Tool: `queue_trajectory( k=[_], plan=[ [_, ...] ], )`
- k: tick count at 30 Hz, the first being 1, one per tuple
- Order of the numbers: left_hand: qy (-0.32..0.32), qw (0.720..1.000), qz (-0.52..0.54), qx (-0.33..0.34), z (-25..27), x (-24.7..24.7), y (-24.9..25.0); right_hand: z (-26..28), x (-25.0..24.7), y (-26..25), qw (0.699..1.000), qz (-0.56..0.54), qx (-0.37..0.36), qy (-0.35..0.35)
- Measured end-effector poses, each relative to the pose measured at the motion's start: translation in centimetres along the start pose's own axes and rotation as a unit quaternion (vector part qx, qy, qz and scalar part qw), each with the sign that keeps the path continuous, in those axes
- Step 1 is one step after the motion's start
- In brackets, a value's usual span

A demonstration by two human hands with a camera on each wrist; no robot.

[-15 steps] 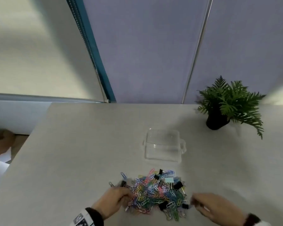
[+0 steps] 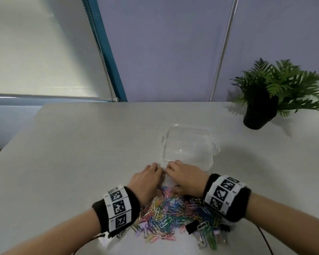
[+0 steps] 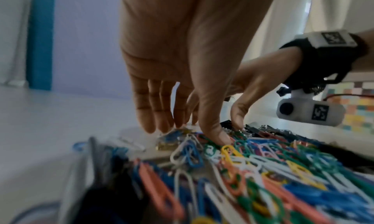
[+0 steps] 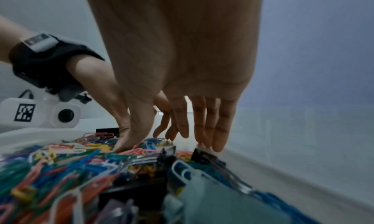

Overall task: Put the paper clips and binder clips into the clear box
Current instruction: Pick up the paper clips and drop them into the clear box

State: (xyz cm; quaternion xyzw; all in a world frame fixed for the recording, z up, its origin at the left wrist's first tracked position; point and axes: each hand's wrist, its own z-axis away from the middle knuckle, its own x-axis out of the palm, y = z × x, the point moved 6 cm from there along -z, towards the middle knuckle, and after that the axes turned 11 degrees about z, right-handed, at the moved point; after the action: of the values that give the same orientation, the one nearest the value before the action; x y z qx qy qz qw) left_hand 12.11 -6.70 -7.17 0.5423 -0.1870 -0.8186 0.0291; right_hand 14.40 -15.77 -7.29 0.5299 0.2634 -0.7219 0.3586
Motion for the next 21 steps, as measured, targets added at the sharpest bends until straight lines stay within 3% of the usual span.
queue_trajectory(
  k=[4, 8, 12, 14, 16, 21],
  plan=[
    [-0.018, 0.998, 0.032, -0.059, -0.9, 0.7, -0.2, -0.3, 0.2, -0.9, 0.999, 0.004, 0.041, -0.006],
    [-0.016, 0.997, 0.038, -0.061, -1.1, 0.3, -0.5, -0.8, 0.1, -1.1, 0.995, -0.057, 0.072, -0.028],
    [-0.033, 0.997, 0.049, -0.057, 0.2, -0.7, -0.3, 0.5, -0.6, -1.4, 0.990, -0.101, 0.095, 0.014],
    [-0.010, 0.995, 0.087, -0.050, 0.6, -2.0, -0.8, 1.4, -1.5, -1.0, 0.982, -0.146, 0.103, 0.053],
    [0.011, 0.988, 0.150, -0.042, 1.1, -3.0, -1.5, 2.3, -2.3, -0.6, 0.962, -0.228, 0.118, 0.094],
    [0.062, 0.970, 0.235, -0.021, 0.3, -5.4, -2.5, 4.1, -2.5, 2.3, 0.872, -0.435, 0.170, 0.148]
  ],
)
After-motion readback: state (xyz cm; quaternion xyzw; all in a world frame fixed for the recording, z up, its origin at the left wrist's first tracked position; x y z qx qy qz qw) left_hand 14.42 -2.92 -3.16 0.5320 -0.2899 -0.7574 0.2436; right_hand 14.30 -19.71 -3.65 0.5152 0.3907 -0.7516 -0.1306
